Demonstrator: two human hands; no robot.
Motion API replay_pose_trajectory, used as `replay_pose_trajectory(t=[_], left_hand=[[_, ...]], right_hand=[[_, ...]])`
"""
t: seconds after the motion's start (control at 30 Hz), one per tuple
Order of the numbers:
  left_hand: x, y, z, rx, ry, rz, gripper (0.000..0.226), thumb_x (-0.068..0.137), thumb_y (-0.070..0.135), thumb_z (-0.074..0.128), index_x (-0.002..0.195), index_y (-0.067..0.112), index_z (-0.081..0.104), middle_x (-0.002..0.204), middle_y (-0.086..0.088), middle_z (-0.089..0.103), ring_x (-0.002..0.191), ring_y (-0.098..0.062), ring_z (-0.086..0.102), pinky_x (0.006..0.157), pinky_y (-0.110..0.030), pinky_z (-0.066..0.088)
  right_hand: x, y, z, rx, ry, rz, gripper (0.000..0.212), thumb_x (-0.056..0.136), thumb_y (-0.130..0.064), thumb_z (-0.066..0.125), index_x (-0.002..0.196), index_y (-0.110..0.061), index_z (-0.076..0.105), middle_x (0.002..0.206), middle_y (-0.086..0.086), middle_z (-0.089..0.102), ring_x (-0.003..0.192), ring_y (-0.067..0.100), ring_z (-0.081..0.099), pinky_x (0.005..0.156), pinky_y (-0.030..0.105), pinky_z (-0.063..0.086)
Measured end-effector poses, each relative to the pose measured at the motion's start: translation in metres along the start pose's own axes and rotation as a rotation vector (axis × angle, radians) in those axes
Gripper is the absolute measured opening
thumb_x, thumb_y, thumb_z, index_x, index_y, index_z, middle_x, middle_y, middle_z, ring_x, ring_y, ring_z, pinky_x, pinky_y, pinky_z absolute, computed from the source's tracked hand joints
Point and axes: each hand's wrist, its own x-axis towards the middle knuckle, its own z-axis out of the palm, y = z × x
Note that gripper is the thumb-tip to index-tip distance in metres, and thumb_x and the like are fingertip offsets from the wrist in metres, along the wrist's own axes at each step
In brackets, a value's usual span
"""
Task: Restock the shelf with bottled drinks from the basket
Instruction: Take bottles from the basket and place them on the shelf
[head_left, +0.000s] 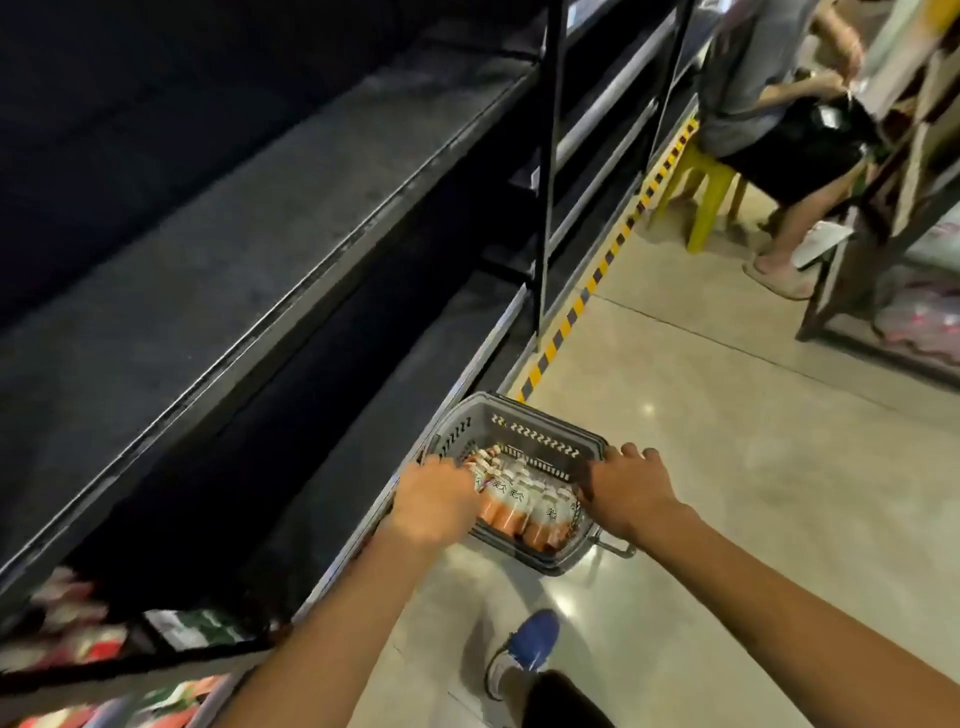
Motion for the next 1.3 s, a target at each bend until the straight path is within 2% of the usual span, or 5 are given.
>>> replay_pose_trajectory(t=[0.43, 0.77, 0.93, 1.13, 1.3], left_hand=[[0.187, 0.030, 0.109, 0.087, -0.337, 0.229, 0.065, 0.099, 0.028, 0.040, 0.157, 0.016, 0.013, 0.156, -0.016, 0.032, 0.140, -0.033, 0.035, 0.113, -0.052, 0.025], [0.359, 0.057, 0.269, 0.057, -0.420, 0.337, 0.039, 0.098, 0.031, 0.045, 0.132, 0.014, 0.054, 0.130, -0.012, 0.058, 0.122, -0.032, 0.052, 0.099, -0.044, 0.040], [0.431, 0.072, 0.381, -0.455, -0.451, 0.032, 0.044, 0.091, 0.034, 0.059, 0.127, 0.010, 0.053, 0.124, -0.012, 0.061, 0.113, -0.033, 0.059, 0.093, -0.039, 0.049], [0.479, 0.092, 0.472, -0.567, -0.327, -0.337, 0.052, 0.074, 0.059, 0.073, 0.103, 0.016, 0.065, 0.095, -0.003, 0.066, 0.079, -0.025, 0.061, 0.061, -0.027, 0.046], [0.496, 0.107, 0.503, -0.888, -0.425, -0.355, 0.063, 0.069, 0.053, 0.078, 0.117, 0.018, 0.056, 0.103, 0.000, 0.066, 0.081, -0.021, 0.059, 0.065, -0.025, 0.043]], right_hand=[[0.121, -0.022, 0.128, 0.040, -0.364, 0.182, 0.051, 0.094, -0.034, 0.052, 0.142, -0.018, 0.050, 0.144, 0.013, 0.051, 0.133, 0.037, 0.041, 0.113, 0.057, 0.021], [0.271, -0.048, 0.294, 0.419, -0.489, 0.244, 0.047, 0.094, -0.033, 0.053, 0.137, -0.014, 0.049, 0.139, 0.015, 0.052, 0.127, 0.036, 0.047, 0.107, 0.047, 0.038], [0.345, -0.070, 0.395, 1.256, -0.435, 0.735, 0.054, 0.095, -0.026, 0.056, 0.143, -0.011, 0.037, 0.129, 0.016, 0.060, 0.117, 0.034, 0.058, 0.095, 0.034, 0.046], [0.407, -0.101, 0.500, 1.446, -0.370, 1.036, 0.089, 0.087, -0.051, 0.066, 0.151, -0.012, 0.019, 0.143, 0.016, 0.046, 0.124, 0.037, 0.053, 0.104, 0.043, 0.046], [0.416, -0.109, 0.533, 1.508, -0.142, 1.171, 0.064, 0.085, -0.058, 0.065, 0.123, -0.014, 0.040, 0.114, 0.006, 0.058, 0.102, 0.029, 0.061, 0.083, 0.036, 0.048]])
